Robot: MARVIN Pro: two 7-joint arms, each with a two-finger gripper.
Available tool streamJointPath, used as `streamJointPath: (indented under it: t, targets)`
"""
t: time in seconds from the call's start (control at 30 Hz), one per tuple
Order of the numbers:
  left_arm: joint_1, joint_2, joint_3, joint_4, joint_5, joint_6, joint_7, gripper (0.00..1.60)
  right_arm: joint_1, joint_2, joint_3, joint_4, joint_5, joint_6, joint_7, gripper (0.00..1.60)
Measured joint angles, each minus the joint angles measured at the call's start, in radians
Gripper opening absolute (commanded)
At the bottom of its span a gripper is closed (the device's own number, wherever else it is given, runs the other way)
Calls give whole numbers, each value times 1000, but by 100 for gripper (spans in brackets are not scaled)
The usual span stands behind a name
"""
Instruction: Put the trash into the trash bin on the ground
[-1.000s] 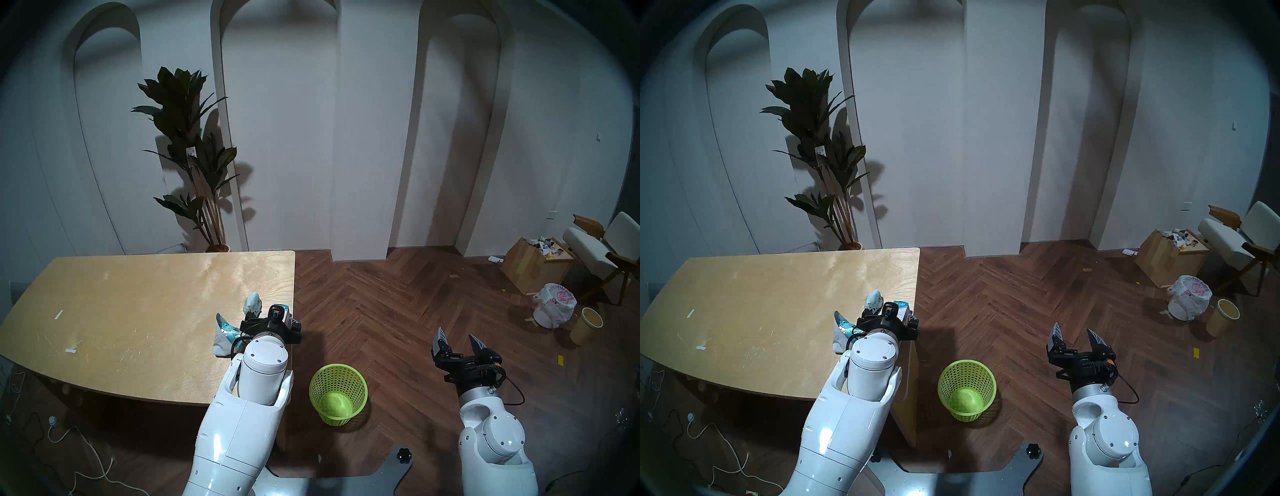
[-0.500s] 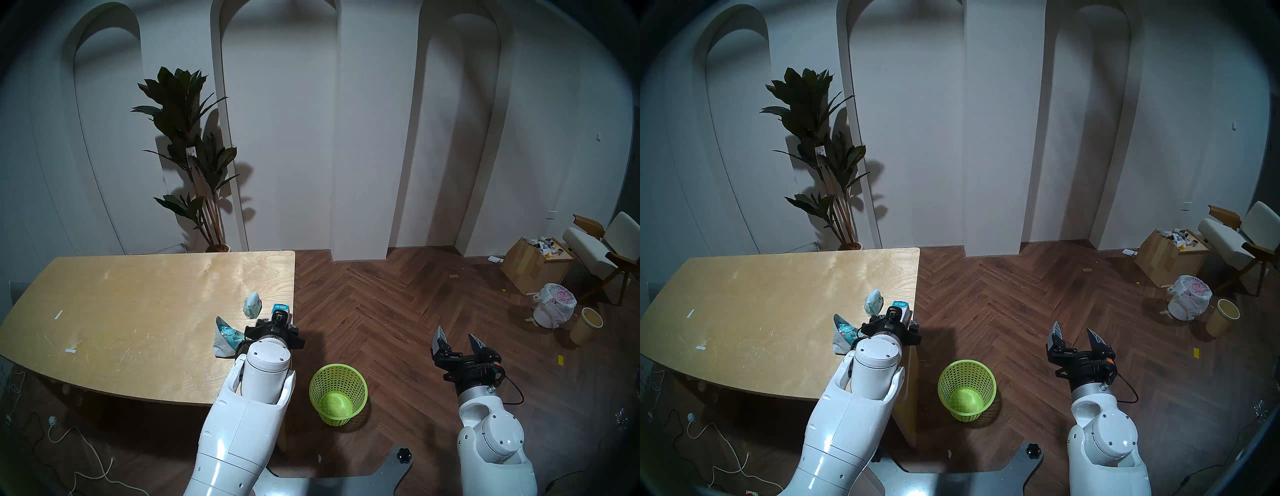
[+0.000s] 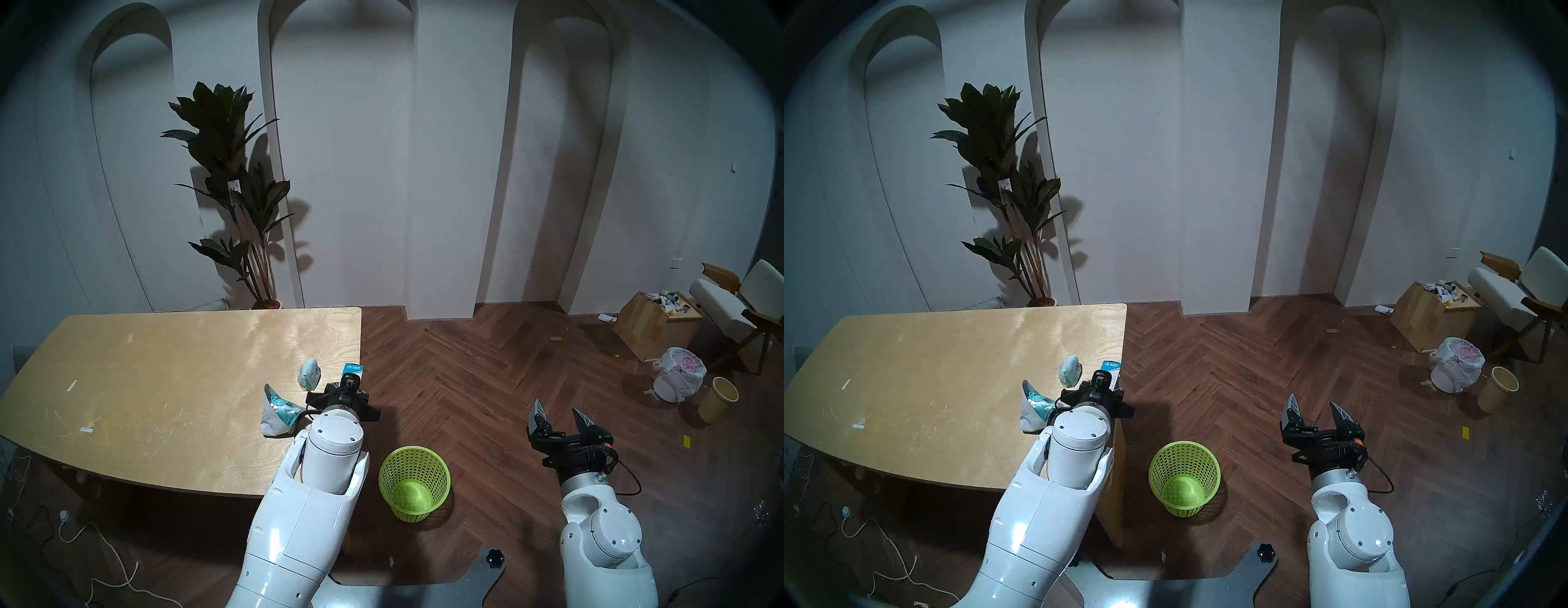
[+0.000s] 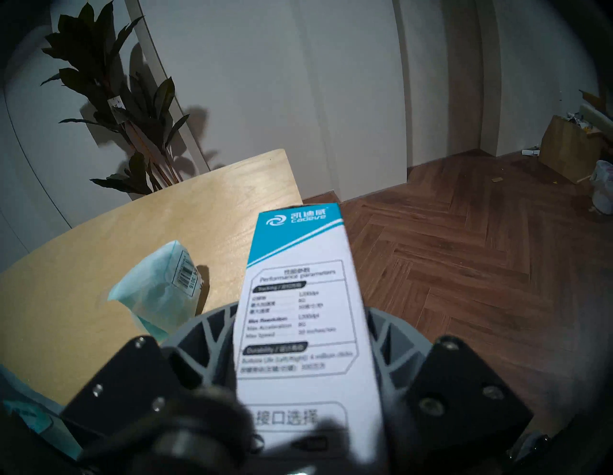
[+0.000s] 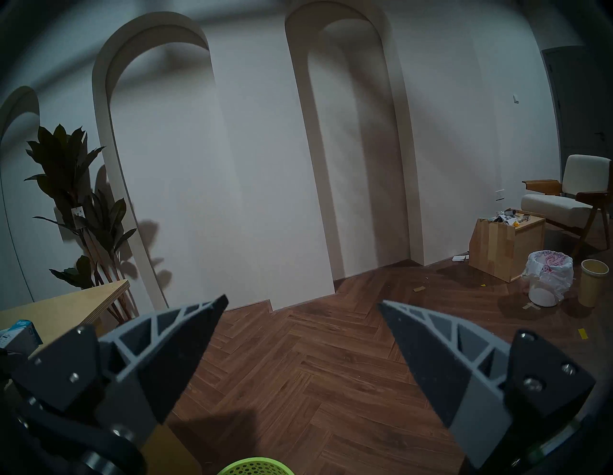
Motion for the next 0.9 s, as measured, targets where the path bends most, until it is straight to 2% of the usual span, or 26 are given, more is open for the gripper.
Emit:
streamJointPath:
  t: [0.2,0.57,0.9]
  targets:
    - [-30,1,49,17,-10,-11,1,0,0,0,0,0,0,0,2,160]
    - [-127,-18,125,128,-59,-56,-29,0,2,0,1,2,0,0,4,160]
    - [-220,-50,162,276,-63,-107,-45,0,2,0,7,2,0,0,7,160]
